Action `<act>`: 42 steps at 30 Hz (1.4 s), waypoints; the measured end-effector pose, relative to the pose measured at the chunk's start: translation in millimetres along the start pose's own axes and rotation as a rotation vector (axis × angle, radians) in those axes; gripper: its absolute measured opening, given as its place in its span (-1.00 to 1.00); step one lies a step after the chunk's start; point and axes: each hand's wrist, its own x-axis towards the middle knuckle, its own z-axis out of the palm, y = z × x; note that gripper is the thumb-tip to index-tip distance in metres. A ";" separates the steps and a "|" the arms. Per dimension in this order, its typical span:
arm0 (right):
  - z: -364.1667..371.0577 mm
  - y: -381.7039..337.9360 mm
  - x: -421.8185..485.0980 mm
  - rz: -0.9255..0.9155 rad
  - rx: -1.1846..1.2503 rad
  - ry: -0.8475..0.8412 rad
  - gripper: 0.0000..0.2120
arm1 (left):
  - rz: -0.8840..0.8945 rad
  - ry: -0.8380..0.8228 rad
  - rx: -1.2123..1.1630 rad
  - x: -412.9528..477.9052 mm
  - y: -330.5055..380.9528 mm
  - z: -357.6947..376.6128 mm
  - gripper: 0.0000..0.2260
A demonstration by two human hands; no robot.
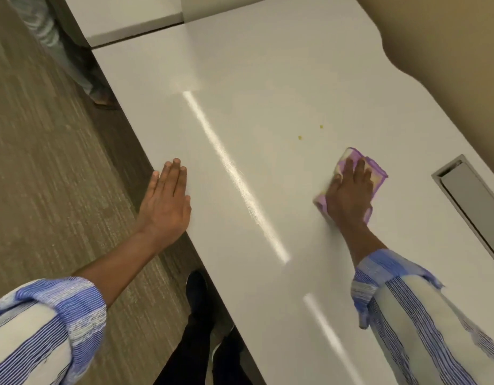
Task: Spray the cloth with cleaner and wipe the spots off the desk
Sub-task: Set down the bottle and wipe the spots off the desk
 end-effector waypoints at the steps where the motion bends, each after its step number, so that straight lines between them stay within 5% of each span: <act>1: 3.2 -21.0 3.0 0.040 0.007 0.000 -0.36 | 0.011 0.001 -0.012 0.2 4.5 0.3 -0.43; 6: 30.6 -106.0 -62.5 -0.357 0.084 -0.017 -0.43 | 0.027 -0.009 -0.076 -2.6 26.5 9.1 -0.41; 11: 27.0 -63.9 -140.4 -0.592 0.134 -0.139 -0.46 | 0.101 -0.009 -0.098 1.3 26.7 13.2 -0.37; 19: -0.7 36.2 -57.2 -0.340 0.043 -0.076 -0.46 | 0.129 0.009 -0.174 2.3 24.5 17.1 -0.35; 30: 5.2 -48.7 109.5 -0.080 -0.022 0.027 -0.45 | 0.156 0.045 -0.243 1.9 22.2 21.1 -0.37; 37: 31.4 -160.6 12.9 -0.542 0.103 -0.043 -0.44 | 0.155 0.035 -0.252 0.8 23.4 19.5 -0.36; 42: 28.8 -105.7 -77.6 -0.778 0.145 -0.156 -0.49 | 0.149 0.028 -0.254 2.1 23.2 18.2 -0.35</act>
